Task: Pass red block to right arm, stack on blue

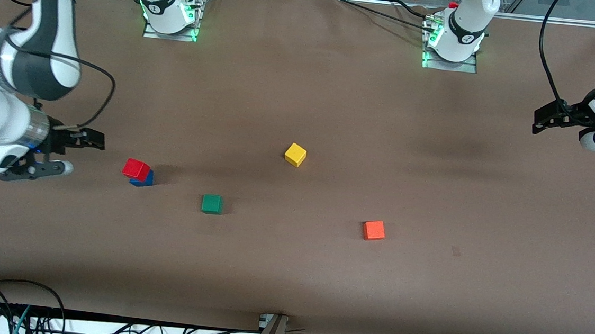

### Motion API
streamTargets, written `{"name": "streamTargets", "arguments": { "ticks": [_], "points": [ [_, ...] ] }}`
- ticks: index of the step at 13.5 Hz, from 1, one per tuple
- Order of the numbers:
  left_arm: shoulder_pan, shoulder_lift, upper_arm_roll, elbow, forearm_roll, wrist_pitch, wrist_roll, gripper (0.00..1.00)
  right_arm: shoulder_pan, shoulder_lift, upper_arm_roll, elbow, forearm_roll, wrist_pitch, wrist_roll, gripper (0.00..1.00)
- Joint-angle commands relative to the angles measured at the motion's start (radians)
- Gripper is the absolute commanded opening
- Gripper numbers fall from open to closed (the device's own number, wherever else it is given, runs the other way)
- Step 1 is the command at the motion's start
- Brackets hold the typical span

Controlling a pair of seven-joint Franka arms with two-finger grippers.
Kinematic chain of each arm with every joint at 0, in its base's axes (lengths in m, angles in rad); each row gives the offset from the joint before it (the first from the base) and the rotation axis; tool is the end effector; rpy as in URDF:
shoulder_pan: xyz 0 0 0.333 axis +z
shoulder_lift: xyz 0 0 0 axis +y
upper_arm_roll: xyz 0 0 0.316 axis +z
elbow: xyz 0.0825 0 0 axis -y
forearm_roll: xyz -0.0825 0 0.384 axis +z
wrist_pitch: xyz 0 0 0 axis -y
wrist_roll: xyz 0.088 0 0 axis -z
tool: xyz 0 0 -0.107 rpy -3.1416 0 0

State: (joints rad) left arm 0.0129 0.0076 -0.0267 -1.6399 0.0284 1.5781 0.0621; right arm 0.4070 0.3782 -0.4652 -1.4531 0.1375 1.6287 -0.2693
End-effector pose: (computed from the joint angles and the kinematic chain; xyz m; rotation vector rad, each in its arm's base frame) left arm 0.5545 -0.0046 0.5884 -3.1109 0.1200 0.1091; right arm 0.6464 0.0190 0.4751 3.1090 0.3226 -0.2595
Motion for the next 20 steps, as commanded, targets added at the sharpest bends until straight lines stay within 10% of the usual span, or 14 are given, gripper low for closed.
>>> {"name": "streamTargets", "arguments": {
  "ticks": [1, 6, 11, 20],
  "points": [
    [-0.007, 0.015, -0.005, 0.032, -0.013, -0.007, -0.007, 1.00, -0.002, 0.008, -0.010, 0.136, -0.015, -0.163, 0.022, 1.00],
    [-0.007, 0.015, -0.024, 0.032, -0.008, -0.007, -0.008, 1.00, -0.010, -0.042, -0.018, 0.172, -0.039, -0.268, 0.094, 1.00],
    [-0.005, 0.014, -0.024, 0.032, -0.007, -0.007, -0.001, 1.00, -0.278, -0.186, 0.290, 0.050, -0.147, -0.259, 0.191, 1.00],
    [-0.005, 0.012, -0.025, 0.034, -0.007, -0.012, 0.002, 1.00, -0.369, -0.404, 0.395, -0.135, -0.147, -0.216, 0.249, 1.00]
  ]
}}
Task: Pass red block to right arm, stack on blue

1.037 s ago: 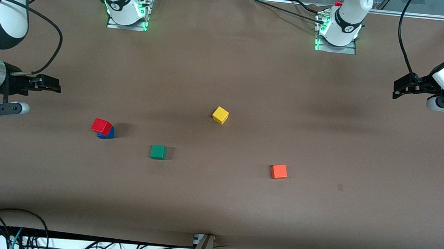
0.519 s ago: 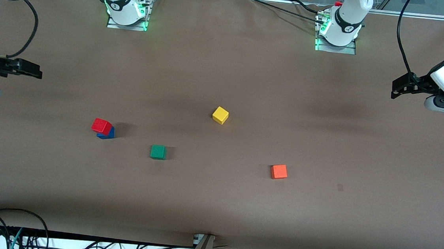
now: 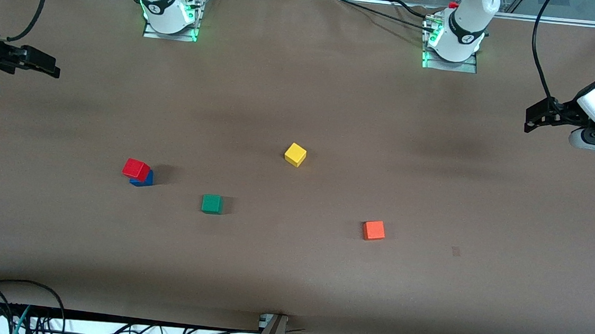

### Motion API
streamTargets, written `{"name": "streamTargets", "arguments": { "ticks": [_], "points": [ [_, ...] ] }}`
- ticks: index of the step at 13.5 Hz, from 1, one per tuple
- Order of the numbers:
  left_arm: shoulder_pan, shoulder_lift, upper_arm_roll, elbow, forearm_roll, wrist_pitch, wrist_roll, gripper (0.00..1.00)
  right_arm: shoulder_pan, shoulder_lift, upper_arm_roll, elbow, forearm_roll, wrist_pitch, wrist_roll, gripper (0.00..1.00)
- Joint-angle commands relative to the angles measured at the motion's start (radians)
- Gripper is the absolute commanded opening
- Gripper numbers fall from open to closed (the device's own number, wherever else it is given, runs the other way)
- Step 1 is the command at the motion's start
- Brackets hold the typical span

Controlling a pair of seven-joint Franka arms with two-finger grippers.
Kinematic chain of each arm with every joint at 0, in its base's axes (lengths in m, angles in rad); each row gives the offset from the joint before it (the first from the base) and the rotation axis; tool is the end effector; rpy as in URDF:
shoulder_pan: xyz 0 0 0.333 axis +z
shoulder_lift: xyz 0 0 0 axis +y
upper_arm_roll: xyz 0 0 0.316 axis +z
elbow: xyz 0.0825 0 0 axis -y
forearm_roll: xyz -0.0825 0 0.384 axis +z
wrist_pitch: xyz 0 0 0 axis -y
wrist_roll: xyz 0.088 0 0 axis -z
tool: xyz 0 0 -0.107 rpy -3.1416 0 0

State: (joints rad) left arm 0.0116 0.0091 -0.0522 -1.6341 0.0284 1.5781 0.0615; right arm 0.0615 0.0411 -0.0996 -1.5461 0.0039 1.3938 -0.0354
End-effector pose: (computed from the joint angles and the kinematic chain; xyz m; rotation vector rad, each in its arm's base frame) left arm 0.5549 -0.0194 0.5903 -3.1086 0.1606 0.1018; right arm 0.5461 -0.0192 0.5997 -3.1201 0.0042 0.3021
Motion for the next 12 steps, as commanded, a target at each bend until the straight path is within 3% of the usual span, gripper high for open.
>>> {"name": "streamTargets", "arguments": {
  "ticks": [1, 8, 12],
  "points": [
    [-0.005, 0.011, -0.004, 0.028, -0.007, -0.012, 0.001, 1.00, -0.023, -0.073, 0.031, -0.035, -0.013, 0.008, 0.012, 1.00],
    [-0.001, 0.011, -0.009, 0.028, -0.007, -0.016, 0.003, 1.00, -0.020, -0.075, 0.032, -0.032, -0.016, -0.042, 0.026, 1.00],
    [0.002, 0.011, -0.008, 0.028, -0.007, -0.016, 0.003, 1.00, -0.025, -0.029, 0.024, 0.030, -0.027, -0.044, 0.011, 1.00]
  ]
}}
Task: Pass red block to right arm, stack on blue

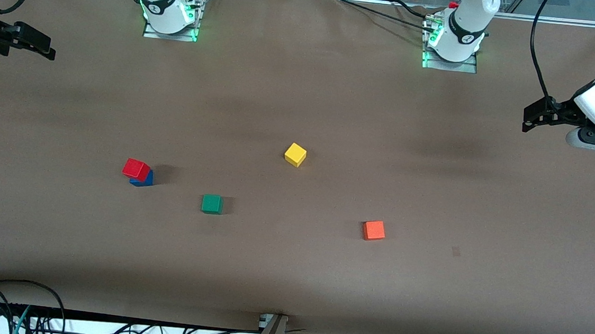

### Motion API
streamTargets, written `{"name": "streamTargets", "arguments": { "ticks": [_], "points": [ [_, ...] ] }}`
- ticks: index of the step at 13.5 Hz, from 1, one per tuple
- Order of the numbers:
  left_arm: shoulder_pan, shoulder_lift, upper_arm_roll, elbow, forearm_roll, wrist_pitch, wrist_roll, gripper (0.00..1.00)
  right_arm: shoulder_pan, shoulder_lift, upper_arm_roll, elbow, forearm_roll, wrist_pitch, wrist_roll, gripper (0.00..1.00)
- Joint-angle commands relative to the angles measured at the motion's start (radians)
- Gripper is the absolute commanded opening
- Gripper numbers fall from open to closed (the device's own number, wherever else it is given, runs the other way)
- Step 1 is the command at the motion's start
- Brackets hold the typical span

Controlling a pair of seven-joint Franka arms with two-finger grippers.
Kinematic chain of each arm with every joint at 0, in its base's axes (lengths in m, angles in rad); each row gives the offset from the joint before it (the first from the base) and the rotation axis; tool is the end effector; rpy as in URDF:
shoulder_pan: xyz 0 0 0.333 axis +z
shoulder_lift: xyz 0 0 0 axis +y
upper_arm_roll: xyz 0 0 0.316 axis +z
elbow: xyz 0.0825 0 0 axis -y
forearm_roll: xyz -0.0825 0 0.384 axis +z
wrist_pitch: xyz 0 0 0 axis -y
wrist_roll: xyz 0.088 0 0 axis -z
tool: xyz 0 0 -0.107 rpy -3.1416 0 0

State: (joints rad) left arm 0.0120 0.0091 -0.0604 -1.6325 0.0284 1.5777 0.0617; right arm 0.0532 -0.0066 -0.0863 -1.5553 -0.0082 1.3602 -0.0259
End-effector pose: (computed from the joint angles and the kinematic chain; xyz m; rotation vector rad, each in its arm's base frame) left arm 0.5547 -0.0237 0.5910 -3.1078 0.1730 0.0997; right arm 0.5286 -0.0187 0.6189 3.1256 -0.0127 -0.2957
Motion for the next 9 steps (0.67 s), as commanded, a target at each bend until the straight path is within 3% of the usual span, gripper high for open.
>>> {"name": "streamTargets", "arguments": {
  "ticks": [1, 9],
  "points": [
    [0.003, 0.011, 0.001, 0.026, -0.007, -0.015, 0.004, 1.00, -0.016, 0.020, 0.010, 0.040, -0.013, -0.010, 0.001, 1.00],
    [0.008, 0.012, 0.008, 0.026, -0.007, -0.013, 0.004, 1.00, -0.013, 0.034, 0.011, 0.063, -0.012, -0.009, -0.024, 1.00]
  ]
}}
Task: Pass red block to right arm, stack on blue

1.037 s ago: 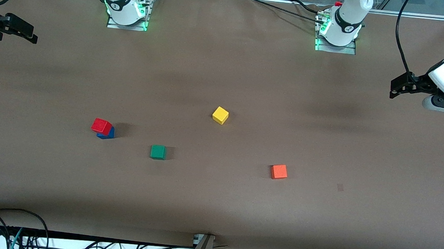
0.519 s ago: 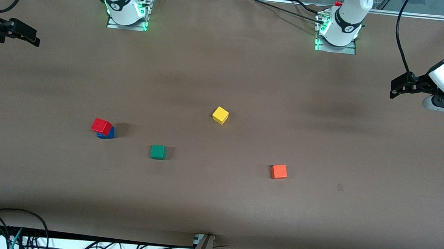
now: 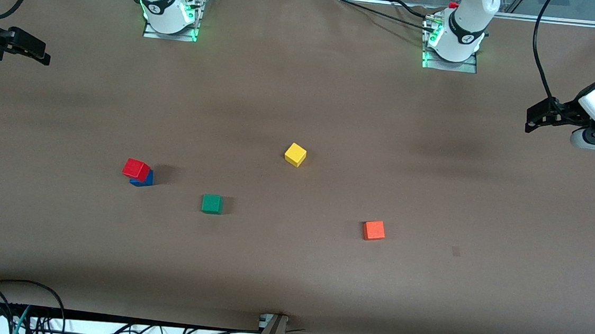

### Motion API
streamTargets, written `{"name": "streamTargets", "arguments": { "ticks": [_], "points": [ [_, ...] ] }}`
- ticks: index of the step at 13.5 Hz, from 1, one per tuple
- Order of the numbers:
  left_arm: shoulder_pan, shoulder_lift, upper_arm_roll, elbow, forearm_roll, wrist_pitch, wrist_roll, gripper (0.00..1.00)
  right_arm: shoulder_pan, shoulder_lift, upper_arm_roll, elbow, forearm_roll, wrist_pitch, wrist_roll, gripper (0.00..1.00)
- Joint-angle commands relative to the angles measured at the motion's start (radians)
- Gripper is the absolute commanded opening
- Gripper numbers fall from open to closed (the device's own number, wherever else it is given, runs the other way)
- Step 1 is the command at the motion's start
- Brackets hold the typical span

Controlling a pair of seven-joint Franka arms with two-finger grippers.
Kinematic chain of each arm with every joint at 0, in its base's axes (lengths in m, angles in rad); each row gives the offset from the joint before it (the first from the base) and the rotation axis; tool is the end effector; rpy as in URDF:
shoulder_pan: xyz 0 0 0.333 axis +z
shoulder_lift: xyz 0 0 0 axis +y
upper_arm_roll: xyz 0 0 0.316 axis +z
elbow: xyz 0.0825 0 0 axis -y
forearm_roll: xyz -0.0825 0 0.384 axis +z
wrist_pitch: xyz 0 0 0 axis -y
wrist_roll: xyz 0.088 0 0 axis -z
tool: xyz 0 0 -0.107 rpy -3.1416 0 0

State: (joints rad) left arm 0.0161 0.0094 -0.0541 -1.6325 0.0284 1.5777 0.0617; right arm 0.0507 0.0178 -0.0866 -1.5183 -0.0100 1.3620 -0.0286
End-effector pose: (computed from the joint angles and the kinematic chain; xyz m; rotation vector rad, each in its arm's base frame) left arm 0.5550 -0.0179 0.5908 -3.1089 0.1569 0.1004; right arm 0.5368 -0.0201 0.6227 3.1238 -0.0135 -0.2730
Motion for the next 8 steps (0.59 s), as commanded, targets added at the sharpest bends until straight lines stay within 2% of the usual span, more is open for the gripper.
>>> {"name": "streamTargets", "arguments": {
  "ticks": [1, 8],
  "points": [
    [0.005, 0.012, 0.004, 0.026, -0.008, -0.013, 0.004, 1.00, -0.011, 0.011, 0.011, 0.026, -0.011, -0.011, -0.049, 1.00],
    [0.005, 0.012, 0.005, 0.028, -0.007, -0.015, 0.003, 1.00, -0.009, 0.011, 0.011, 0.026, -0.025, -0.008, -0.067, 1.00]
  ]
}}
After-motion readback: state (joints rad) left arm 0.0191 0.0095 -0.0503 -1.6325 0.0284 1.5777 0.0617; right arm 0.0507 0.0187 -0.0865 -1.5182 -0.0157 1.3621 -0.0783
